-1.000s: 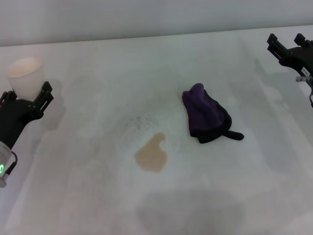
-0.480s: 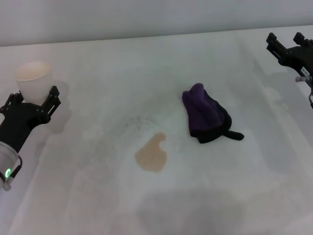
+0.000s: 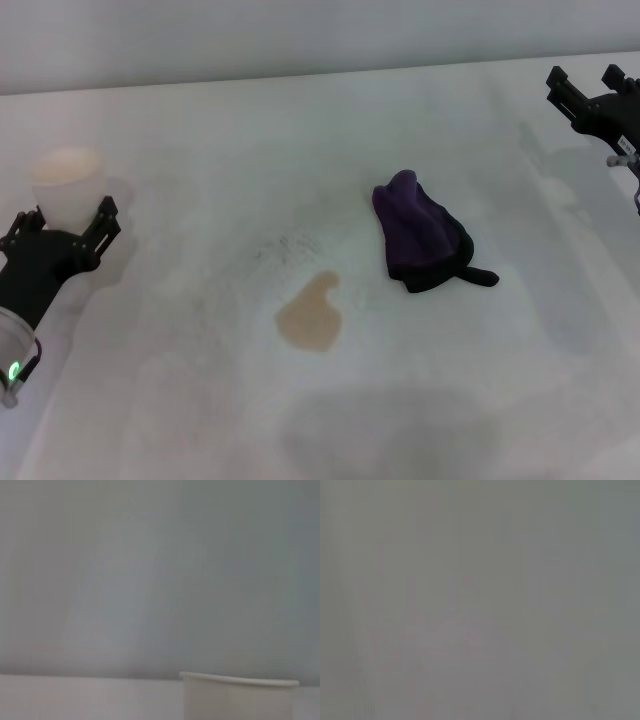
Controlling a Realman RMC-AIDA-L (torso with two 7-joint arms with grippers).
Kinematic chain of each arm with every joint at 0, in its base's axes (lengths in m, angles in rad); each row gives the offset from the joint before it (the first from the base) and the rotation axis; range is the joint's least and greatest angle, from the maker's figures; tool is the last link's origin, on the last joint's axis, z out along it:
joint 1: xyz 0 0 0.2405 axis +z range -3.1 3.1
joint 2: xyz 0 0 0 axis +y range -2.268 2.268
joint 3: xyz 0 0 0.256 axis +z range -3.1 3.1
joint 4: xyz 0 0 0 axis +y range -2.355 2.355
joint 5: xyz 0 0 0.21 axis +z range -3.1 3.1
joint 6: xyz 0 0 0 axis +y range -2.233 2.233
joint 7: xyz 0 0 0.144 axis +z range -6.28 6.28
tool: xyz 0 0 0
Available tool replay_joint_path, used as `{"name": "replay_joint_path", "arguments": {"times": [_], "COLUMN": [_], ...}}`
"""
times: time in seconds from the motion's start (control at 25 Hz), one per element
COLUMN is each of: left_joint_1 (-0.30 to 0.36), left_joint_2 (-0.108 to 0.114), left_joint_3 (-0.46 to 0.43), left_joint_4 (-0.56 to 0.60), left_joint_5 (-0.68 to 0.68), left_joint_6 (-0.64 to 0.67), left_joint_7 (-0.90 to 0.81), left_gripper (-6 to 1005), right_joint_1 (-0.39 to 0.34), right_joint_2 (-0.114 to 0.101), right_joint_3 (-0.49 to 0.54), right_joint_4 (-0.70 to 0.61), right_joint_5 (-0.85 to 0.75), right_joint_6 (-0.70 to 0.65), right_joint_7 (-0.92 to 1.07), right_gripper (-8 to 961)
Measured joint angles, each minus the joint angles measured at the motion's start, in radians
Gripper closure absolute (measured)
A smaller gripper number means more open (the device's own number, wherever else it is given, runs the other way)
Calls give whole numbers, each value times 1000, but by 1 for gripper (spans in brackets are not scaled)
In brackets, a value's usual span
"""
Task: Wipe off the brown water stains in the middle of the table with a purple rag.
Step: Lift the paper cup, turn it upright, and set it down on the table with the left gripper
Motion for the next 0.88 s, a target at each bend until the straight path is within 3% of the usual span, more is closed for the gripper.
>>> {"name": "replay_joint_path", "arguments": {"times": [0.88], "left_joint_1": [45], "left_joint_2": [-1], "left_joint_3": [0], "left_joint_4": [34], "left_joint_5": [1], "left_joint_6": [-47], "left_joint_7": [38], "left_gripper": [199], "right_joint_1": [-3], "right_joint_2": [-2], "right_joint_3": [0], "right_joint_4": [-4], "right_joint_5": [0], "right_joint_6": [0], "right_joint_7": [0], "right_gripper": [100]}}
